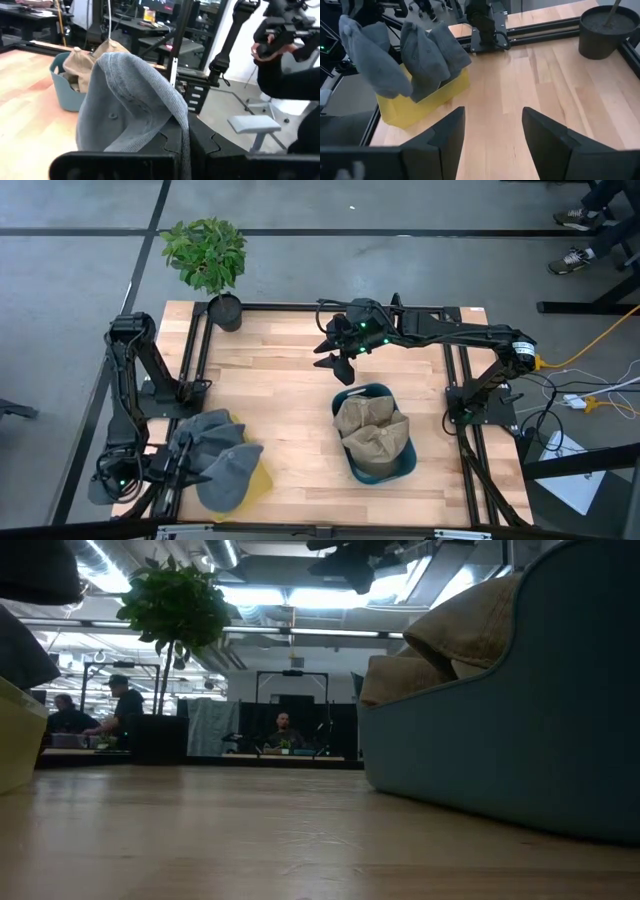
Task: Pick & Place hat
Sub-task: Put the blue cap into the yellow bin
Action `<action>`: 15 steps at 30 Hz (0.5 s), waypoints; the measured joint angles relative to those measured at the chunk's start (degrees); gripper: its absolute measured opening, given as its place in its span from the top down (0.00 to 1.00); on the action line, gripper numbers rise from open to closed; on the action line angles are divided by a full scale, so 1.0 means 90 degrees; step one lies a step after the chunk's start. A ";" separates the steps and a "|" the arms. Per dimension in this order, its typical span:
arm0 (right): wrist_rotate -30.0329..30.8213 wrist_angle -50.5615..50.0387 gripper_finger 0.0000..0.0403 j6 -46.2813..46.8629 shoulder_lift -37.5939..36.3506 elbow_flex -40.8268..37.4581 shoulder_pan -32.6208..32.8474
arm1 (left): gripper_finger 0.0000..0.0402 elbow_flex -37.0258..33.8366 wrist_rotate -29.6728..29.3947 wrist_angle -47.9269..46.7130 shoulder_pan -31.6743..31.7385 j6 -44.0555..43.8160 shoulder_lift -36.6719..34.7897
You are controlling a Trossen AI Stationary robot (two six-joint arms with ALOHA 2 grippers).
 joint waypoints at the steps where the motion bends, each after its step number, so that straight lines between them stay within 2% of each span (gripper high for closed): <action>1: -0.0003 0.0004 0.51 -0.0004 0.0000 0.0000 0.0000 | 0.99 0.0000 0.0065 -0.0034 0.0000 -0.0017 0.0000; 7: -0.0002 0.0009 0.51 -0.0023 0.0000 0.0000 0.0000 | 0.96 0.0000 0.0287 -0.0098 0.0082 -0.0351 0.0000; 15: -0.0003 0.0010 0.51 -0.0027 0.0000 0.0000 0.0000 | 0.83 0.0000 0.0324 -0.0118 0.0194 0.0110 0.0000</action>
